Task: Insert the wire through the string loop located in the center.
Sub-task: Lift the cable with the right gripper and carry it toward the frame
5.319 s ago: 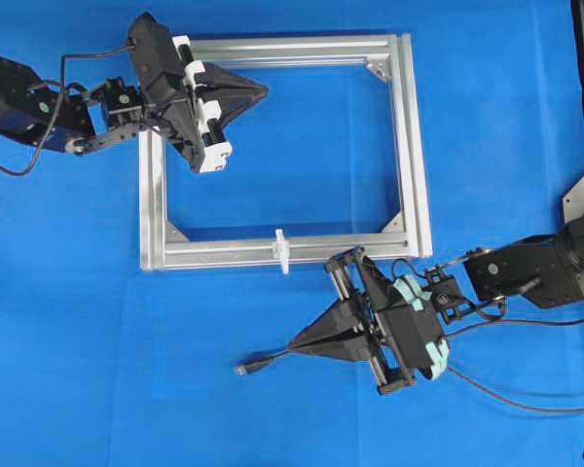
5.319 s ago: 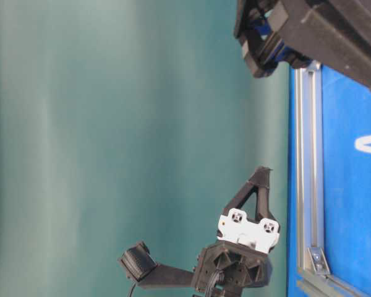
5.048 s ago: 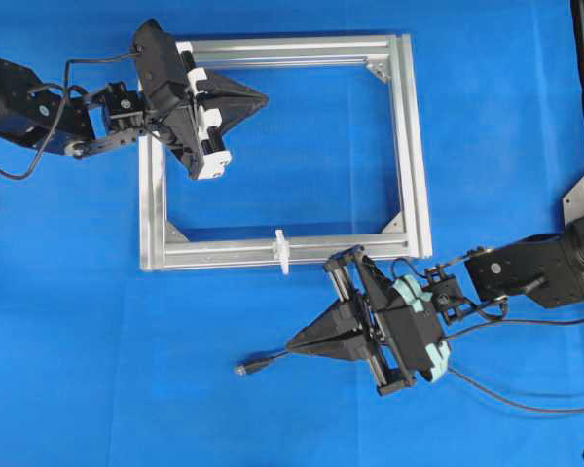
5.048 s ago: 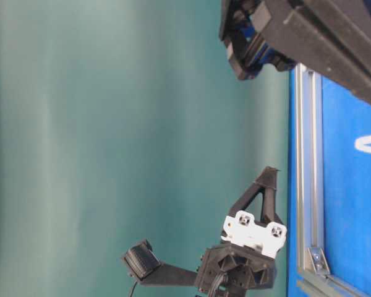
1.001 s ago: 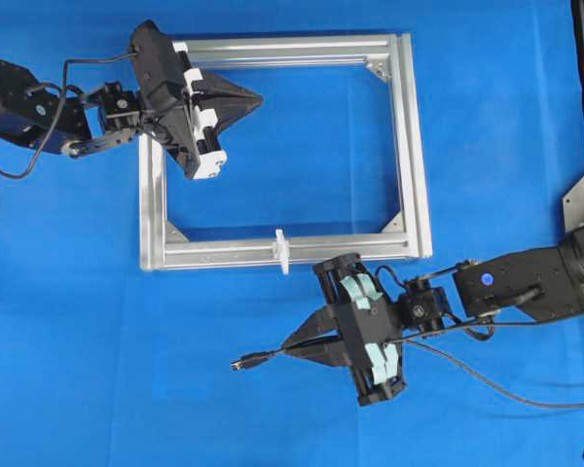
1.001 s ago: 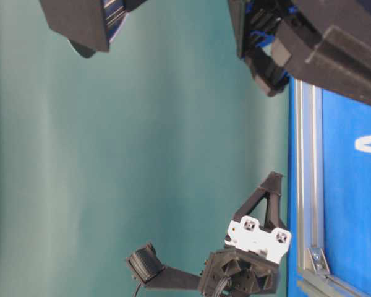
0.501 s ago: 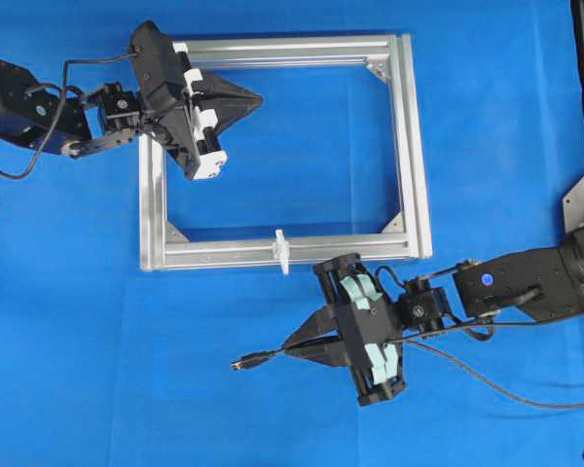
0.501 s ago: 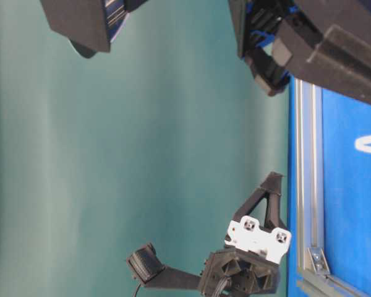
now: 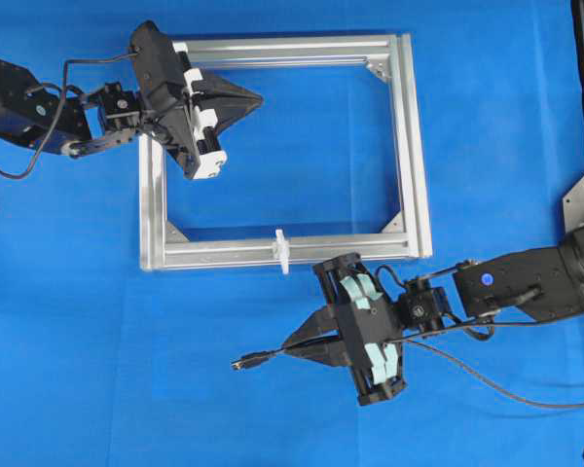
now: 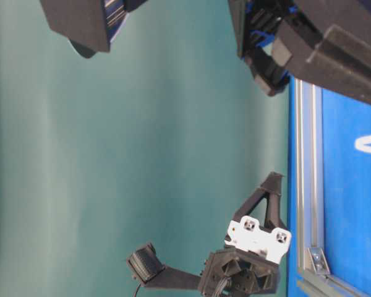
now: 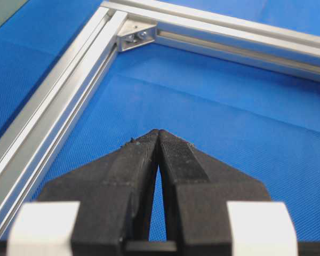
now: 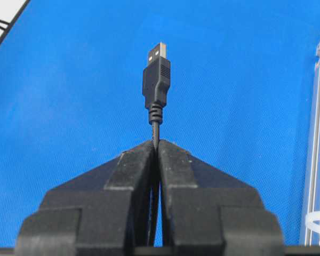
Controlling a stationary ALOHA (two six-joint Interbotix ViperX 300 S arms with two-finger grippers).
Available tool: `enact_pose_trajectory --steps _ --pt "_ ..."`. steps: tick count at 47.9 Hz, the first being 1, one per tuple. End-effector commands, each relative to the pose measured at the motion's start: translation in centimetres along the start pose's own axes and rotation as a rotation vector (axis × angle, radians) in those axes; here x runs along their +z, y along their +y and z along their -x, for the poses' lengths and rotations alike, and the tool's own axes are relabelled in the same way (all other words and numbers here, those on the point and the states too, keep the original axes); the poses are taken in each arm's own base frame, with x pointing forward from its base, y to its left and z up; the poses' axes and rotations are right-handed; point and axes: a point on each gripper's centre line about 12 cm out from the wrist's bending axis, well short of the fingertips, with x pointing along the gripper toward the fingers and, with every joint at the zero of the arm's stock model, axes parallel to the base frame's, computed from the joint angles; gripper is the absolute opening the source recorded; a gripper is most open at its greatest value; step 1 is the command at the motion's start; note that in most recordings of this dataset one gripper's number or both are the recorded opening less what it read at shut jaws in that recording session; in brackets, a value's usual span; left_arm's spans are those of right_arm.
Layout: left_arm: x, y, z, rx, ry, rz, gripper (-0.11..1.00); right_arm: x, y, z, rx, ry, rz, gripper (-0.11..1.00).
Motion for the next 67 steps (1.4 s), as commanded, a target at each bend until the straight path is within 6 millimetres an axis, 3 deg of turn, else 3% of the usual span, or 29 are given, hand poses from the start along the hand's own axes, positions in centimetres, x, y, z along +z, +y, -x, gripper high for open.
enact_pose_trajectory --steps 1,40,67 --pt "1.6 -0.1 0.3 -0.003 -0.047 0.0 0.0 1.7 0.3 0.4 0.009 -0.048 -0.001 -0.02" --pt "1.7 -0.1 0.3 -0.004 -0.049 -0.001 0.0 1.2 0.3 0.9 0.008 -0.039 0.002 -0.02" --pt "1.7 -0.1 0.3 -0.004 -0.049 0.0 0.0 -2.5 -0.4 7.4 0.0 0.006 -0.006 -0.02"
